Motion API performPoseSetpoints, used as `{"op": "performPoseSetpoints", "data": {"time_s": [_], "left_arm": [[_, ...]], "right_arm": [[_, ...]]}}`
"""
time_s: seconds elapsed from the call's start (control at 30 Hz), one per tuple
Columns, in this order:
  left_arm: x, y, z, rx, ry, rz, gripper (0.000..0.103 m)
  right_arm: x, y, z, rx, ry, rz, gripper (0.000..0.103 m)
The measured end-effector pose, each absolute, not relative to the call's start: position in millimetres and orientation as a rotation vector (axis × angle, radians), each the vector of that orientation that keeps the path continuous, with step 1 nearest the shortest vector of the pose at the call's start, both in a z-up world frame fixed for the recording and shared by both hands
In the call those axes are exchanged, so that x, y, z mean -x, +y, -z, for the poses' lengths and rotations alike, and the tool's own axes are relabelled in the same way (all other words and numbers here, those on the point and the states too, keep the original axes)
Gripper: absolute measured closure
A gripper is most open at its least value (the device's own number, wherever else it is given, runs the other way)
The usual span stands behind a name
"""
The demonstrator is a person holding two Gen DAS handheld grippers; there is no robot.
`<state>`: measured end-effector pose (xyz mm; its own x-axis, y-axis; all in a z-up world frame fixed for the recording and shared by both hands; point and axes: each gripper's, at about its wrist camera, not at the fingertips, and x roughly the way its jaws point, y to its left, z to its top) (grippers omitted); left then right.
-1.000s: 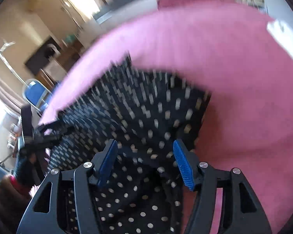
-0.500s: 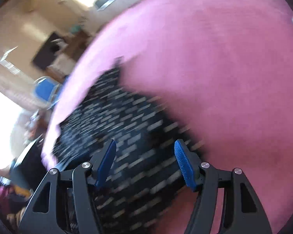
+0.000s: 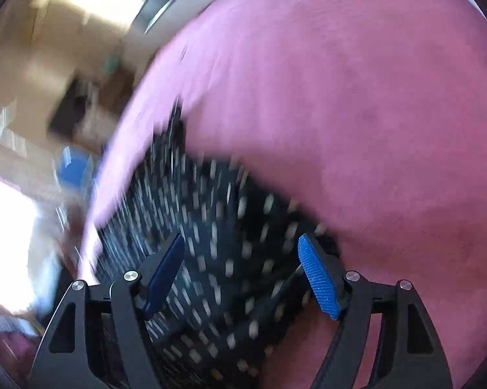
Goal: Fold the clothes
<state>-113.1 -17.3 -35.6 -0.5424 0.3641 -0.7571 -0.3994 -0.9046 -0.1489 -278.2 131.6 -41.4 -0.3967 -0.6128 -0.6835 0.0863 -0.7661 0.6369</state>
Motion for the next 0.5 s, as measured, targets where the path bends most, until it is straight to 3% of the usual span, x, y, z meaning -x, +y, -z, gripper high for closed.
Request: {"op": "performPoseSetpoints", "data": {"time_s": [0.13, 0.23, 0.33, 0.43, 0.5], "left_arm": [[96.9, -44.4, 10.7, 1.122, 0.013, -2.479, 0.001], [83.6, -92.9, -11.9, 1.073, -0.014, -2.609, 0.001], [102.6, -152.2, -7.8, 1.185, 0.066, -2.762, 0.001], [142.0, -202.0, 16.8, 1.42, 0.12, -2.779, 0.001], [151.5, -231.2, 27.0, 1.473, -0.03, -2.74, 0.0]], "right_arm": [[256.9, 108.5, 0.2, -1.217, -0.696, 2.199, 0.026], [248.7, 61.8, -7.9, -1.244, -0.504, 2.127, 0.023], [242.4, 17.1, 12.5, -1.338, -0.24, 2.173, 0.023], [232.0, 12.9, 38.5, -1.422, -0.106, 2.242, 0.023], [225.4, 19.7, 48.5, -1.437, -0.083, 2.272, 0.023]]}}
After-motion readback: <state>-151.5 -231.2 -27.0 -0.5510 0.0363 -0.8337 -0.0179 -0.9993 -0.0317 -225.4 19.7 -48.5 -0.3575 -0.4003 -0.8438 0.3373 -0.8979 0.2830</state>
